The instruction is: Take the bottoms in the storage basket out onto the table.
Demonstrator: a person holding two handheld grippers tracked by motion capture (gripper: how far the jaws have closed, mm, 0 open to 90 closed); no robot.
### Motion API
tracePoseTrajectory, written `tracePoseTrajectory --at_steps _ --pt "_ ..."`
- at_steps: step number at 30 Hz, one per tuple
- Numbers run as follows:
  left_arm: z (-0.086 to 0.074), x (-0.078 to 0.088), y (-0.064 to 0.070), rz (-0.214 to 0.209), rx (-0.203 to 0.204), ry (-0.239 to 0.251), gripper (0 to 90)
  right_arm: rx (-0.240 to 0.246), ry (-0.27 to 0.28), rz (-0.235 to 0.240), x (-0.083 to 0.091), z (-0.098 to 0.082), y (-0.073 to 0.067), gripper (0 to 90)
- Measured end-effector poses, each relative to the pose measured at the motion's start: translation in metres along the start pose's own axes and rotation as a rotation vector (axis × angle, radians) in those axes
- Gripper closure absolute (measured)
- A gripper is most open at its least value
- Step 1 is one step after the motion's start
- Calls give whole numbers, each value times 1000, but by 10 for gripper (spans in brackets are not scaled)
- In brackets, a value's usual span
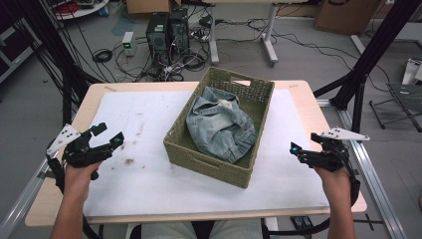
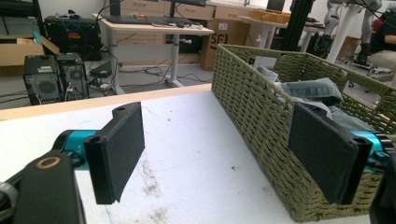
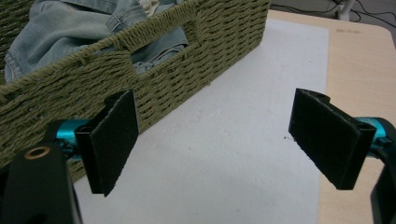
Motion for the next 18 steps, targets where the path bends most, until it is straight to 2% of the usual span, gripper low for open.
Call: tracePoseTrajectory --at_steps 8,14,18 --pt "0 -3 -1 1 6 -1 192 -9 23 0 6 1 2 162" --pt "0 -5 -3 9 11 0 192 -12 21 -5 9 -2 2 162" --pt "0 -5 -1 -2 9 -2 192 -14 25 -12 12 -1 3 161"
Point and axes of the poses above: each handheld gripper's, and its own axes: x roughly backward along the jaws, z roughly out of its top, y roughly to its right, the point moved 7 cm from there along -x, roughly forward along the jaws, and after that the axes turned 13 degrees about z, right-handed, at the moved point
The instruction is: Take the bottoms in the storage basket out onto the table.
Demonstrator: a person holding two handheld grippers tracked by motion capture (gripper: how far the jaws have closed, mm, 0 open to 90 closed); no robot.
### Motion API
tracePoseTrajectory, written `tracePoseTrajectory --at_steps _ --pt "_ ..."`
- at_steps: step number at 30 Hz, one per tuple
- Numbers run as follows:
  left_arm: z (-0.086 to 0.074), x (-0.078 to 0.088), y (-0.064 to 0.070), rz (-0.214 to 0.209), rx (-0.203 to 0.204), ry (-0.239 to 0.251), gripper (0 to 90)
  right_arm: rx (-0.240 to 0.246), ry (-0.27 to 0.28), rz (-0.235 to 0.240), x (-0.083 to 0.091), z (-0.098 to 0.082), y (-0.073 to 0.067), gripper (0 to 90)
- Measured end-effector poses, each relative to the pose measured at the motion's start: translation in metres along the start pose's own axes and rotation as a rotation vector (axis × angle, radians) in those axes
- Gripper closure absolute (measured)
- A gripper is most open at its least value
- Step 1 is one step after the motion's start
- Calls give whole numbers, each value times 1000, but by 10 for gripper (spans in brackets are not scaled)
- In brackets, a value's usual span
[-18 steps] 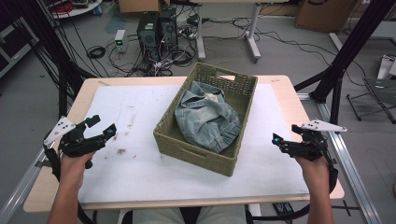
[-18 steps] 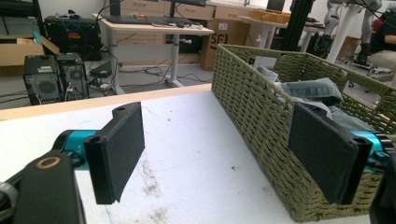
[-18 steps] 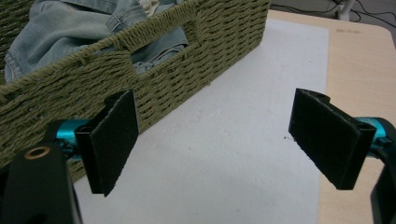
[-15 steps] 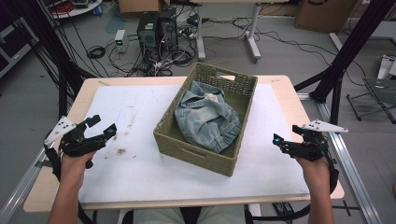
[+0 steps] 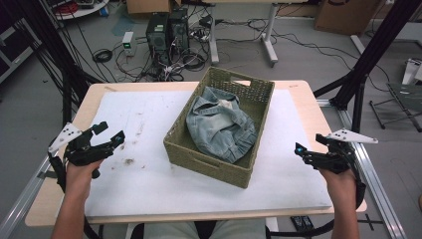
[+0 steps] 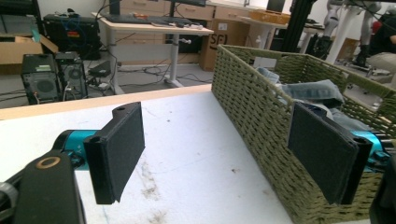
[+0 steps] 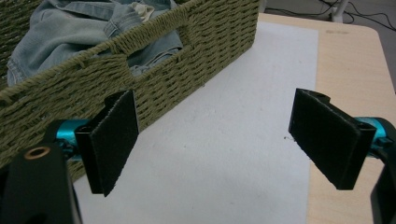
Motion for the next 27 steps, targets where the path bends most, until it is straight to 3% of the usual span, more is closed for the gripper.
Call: tracePoseTrajectory --at_steps 14,22,27 --pt "-2 1 5 -13 -11 -10 192 4 -5 37 -3 2 -11 161" --pt "-3 2 5 -12 -8 -9 192 38 -28 96 -17 6 -26 161" --pt "-1 3 3 -9 -6 -3 192 65 -5 151 -20 22 -42 161"
Point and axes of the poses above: each handheld gripper's, and its own axes: x roughly backward along the jaws, z roughly out of its top, y roughly to its right, the point moved 7 cm from there along -x, roughly forward along the jaws, and after that the axes turned 13 degrees about z, right-handed, at the moved point
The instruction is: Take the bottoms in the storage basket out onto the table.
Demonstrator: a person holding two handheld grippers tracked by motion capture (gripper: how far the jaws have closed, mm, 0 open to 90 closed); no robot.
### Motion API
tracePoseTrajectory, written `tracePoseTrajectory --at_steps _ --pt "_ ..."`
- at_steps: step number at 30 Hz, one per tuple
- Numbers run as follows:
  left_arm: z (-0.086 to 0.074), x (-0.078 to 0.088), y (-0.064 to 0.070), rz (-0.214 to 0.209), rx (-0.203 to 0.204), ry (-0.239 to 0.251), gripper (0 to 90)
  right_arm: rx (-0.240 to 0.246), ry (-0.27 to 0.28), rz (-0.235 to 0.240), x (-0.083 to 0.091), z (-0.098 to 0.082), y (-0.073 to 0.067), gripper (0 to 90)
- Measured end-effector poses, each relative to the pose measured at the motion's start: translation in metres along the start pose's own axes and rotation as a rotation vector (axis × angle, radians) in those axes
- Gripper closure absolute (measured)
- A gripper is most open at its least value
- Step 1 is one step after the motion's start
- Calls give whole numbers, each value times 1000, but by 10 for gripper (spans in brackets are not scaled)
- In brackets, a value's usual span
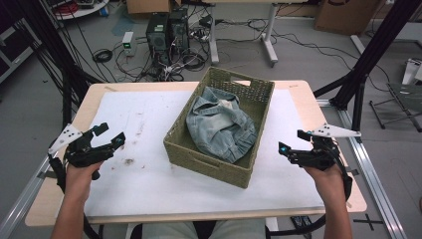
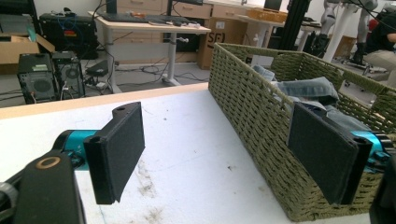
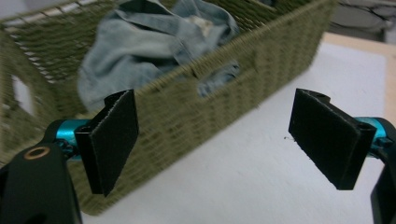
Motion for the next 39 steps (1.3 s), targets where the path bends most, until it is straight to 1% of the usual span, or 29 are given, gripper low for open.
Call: tracePoseTrajectory --at_steps 2,3,4,5,6,7,8,9,10,11,14,16,18,21,22,23,25,27,30,31,32,33,34,35,36,39 --pt "1 1 -1 1 1 2 192 8 15 33 -2 9 -5 161" --pt "1 1 -1 2 1 2 192 13 14 46 -4 13 -6 161" --pt "0 1 -2 3 3 2 192 17 9 60 -7 18 -7 161" --pt "0 1 -2 3 3 2 192 33 -12 86 -13 28 -10 161" --pt "0 1 -2 3 6 3 192 33 -12 86 -13 28 -10 161" --pt "0 1 -2 3 7 2 192 53 -24 120 -21 39 -16 161" --pt "-1 1 -3 3 9 2 192 53 -24 120 -21 39 -16 161" --pt "-1 1 -3 5 10 -1 192 67 -37 142 -30 49 -20 161" --pt "-1 1 -4 4 11 -1 192 67 -37 142 -30 49 -20 161" --pt "-2 1 -4 5 14 1 192 76 -45 150 -35 53 -22 161" --pt "-2 1 -5 6 21 1 192 92 -52 188 -51 64 -27 161" --pt "-2 1 -5 3 21 3 192 91 -53 212 -62 68 -31 161" --pt "-2 1 -4 1 20 4 192 90 -50 245 -72 72 -35 161" --pt "-2 1 -4 1 21 5 192 102 -60 272 -88 74 -42 161" --pt "-2 1 -4 -1 20 4 192 104 -69 276 -92 74 -44 161" --pt "-2 0 -4 -1 20 3 192 111 -79 279 -100 75 -45 161" --pt "-2 0 -5 0 24 4 192 104 -99 285 -114 76 -46 161" --pt "-2 0 -5 -1 26 4 192 103 -116 280 -128 77 -45 161" --pt "-3 0 -5 -2 29 2 192 78 -149 272 -154 77 -44 161" --pt "-3 0 -5 -3 29 3 192 80 -175 263 -163 77 -44 161" --pt "-3 -1 -4 -3 29 3 192 99 -205 243 -169 79 -44 162" --pt "-3 -1 -4 -5 28 3 192 130 -239 210 -174 82 -42 162" --pt "-3 -1 -4 -4 29 4 192 131 -256 195 -177 86 -41 162" --pt "-3 -1 -3 -5 29 3 192 112 -232 203 -180 91 -40 162" --pt "-3 -2 -3 -5 28 2 192 81 -211 242 -182 95 -41 162" --pt "-4 -2 -4 -3 29 1 192 84 -210 250 -192 102 -44 161"
Point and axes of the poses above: each handheld gripper's, and its own axes: x roughly backward along the jaws, z roughly out of its top, y roughly to its right, the point moved 7 cm from there along -x, roughly forward along the jaws, and after that the axes turned 13 degrees about z, right-handed, at the moved point
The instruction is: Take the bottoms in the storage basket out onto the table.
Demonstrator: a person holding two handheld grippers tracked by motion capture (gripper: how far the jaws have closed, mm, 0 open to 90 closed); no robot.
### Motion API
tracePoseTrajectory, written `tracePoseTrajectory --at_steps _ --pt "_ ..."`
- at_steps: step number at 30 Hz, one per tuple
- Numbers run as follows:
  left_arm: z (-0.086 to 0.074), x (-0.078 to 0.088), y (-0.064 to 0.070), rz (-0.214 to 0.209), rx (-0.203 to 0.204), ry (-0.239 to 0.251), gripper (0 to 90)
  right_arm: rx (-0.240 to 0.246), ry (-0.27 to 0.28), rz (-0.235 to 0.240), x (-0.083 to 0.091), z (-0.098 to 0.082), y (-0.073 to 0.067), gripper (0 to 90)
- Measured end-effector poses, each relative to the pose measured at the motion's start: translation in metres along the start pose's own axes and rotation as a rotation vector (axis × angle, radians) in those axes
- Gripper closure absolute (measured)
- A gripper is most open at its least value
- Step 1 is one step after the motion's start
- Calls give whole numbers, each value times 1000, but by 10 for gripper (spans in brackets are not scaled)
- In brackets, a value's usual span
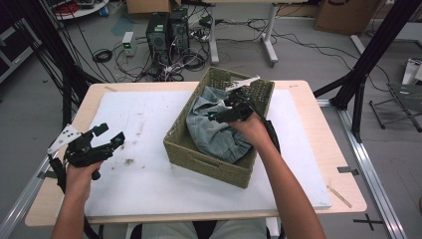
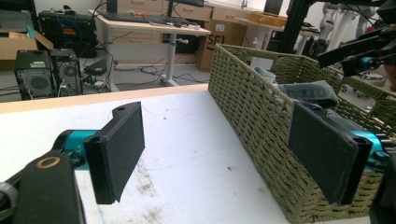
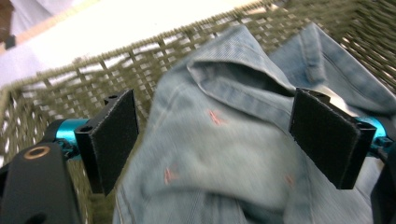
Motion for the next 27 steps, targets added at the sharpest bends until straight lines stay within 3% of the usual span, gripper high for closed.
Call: tracePoseTrajectory --at_steps 2,7,13,15,18,20,21,22,27 --pt "-1 0 -1 1 2 -1 192 -16 -3 15 -17 2 2 161" --pt "0 1 -1 0 7 4 192 -50 -19 2 -40 -1 10 161" --pt "-1 2 -2 3 7 2 192 -75 4 -12 -57 -5 18 162" --pt "-1 3 -3 6 10 2 192 -76 -30 -11 -63 -9 19 162" --pt "-1 3 -3 5 11 4 192 -55 -83 -65 -67 -14 23 162" --pt "-2 3 -2 4 9 2 192 -71 -130 -97 -69 -21 28 162" --pt "-2 3 -2 3 9 1 192 -71 -130 -97 -69 -21 28 162" --pt "-2 2 -1 2 8 1 192 -102 -144 -98 -71 -26 29 162" --pt "-4 1 1 -2 5 -4 192 -112 -176 -131 -72 -31 33 162"
Point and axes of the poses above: each handheld gripper's, and its own axes: x roughly backward along the jaws, z roughly out of its top, y roughly to its right, the point moved 7 cm from there along -x, roughly forward along the jaws, and after that the axes turned 13 degrees about z, right-handed, at the moved point
